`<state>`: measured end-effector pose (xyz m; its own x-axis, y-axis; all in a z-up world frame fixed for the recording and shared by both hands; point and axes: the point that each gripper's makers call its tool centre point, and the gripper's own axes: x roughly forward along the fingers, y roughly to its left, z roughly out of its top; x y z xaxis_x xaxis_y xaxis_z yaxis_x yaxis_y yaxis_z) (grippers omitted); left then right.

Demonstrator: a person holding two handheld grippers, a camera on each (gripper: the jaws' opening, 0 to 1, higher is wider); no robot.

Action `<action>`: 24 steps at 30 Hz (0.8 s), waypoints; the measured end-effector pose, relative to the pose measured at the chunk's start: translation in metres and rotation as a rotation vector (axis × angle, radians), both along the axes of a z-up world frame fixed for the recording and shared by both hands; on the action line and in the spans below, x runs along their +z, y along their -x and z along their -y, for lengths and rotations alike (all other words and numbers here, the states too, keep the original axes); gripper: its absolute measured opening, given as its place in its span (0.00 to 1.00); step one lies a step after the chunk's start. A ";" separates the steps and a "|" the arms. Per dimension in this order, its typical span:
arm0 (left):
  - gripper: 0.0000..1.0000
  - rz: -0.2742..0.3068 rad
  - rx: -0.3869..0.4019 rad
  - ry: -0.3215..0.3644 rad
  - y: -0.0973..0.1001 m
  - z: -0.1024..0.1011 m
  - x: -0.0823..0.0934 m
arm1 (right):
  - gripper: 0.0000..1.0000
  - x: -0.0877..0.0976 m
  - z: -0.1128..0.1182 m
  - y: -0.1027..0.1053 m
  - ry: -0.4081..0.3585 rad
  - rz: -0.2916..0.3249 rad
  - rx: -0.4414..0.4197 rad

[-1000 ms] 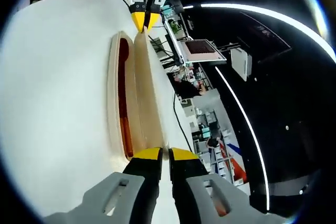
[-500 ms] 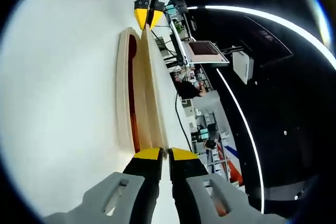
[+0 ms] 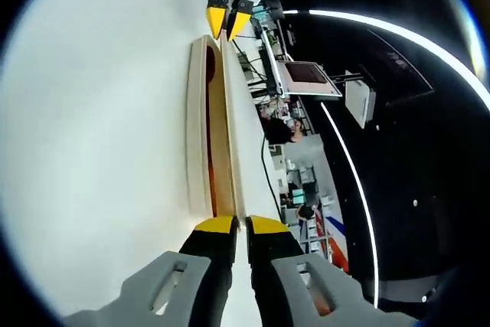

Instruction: Arrange the utensils inside the cutlery case until each visible utensil rests in its matching compartment.

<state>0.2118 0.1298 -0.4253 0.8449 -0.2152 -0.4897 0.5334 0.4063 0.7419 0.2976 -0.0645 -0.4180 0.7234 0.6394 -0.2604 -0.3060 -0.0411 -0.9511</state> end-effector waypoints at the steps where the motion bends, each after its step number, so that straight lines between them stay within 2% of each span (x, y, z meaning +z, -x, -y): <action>1: 0.09 -0.002 -0.004 0.000 0.001 0.001 0.000 | 0.04 0.000 0.001 0.000 0.001 0.000 0.000; 14: 0.10 -0.021 -0.041 -0.019 0.008 0.006 -0.005 | 0.05 -0.008 0.005 0.003 0.047 -0.003 0.005; 24: 0.11 -0.074 -0.079 -0.019 0.013 0.008 -0.007 | 0.06 -0.012 0.007 0.007 0.150 -0.011 0.044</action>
<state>0.1991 0.1217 -0.4318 0.7870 -0.2695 -0.5549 0.6169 0.3468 0.7065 0.2906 -0.0711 -0.4304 0.6918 0.6239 -0.3634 -0.3113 -0.1963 -0.9298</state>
